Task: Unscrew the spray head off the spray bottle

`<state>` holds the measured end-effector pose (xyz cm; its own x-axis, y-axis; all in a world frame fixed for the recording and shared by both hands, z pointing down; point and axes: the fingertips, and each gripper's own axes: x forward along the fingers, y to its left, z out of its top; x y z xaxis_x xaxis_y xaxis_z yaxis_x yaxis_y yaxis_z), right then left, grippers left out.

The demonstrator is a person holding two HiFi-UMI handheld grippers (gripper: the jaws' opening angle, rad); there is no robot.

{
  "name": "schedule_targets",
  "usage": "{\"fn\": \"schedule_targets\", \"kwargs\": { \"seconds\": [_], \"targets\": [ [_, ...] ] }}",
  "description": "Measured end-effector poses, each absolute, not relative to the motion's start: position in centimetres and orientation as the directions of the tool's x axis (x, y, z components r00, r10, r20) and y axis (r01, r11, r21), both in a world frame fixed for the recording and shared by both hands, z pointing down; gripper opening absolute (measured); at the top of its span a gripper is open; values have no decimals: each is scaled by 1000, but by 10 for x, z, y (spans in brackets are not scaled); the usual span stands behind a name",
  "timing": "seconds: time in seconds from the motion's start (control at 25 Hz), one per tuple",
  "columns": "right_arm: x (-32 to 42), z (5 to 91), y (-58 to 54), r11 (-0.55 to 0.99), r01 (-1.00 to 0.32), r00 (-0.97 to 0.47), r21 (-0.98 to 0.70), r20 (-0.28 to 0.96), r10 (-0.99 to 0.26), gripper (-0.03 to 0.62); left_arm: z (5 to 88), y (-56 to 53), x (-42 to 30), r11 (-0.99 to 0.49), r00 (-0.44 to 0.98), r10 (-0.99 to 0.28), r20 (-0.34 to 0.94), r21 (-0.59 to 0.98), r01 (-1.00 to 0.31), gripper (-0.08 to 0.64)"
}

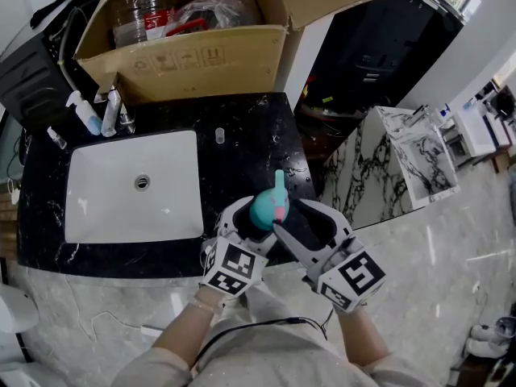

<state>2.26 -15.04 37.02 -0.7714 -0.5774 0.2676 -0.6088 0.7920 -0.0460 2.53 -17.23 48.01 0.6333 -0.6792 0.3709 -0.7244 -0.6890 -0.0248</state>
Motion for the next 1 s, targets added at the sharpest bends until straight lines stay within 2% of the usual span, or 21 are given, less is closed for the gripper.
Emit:
{"fn": "schedule_targets", "kwargs": {
  "seconds": [0.2,0.32,0.64,0.84,1.0],
  "targets": [
    [37,365,-148,767,-640,-751,-35,238,-616,136,481,-172,25,-692,637,-676,370,-21,-722,334],
    [52,365,-155,730,-683,-714,-20,231,-661,57,481,-172,25,-693,637,-675,372,-25,-720,333],
    [65,366,-185,678,-735,-668,-33,213,-714,91,481,-171,25,-694,637,-674,374,-25,-720,333],
    [65,369,-190,655,-756,-643,-19,210,-736,81,482,-170,25,-695,636,-673,377,-27,-719,334],
    [60,363,-173,688,-726,-673,17,193,-714,81,474,-166,22,-702,667,-660,345,31,-711,345]
  ]
}}
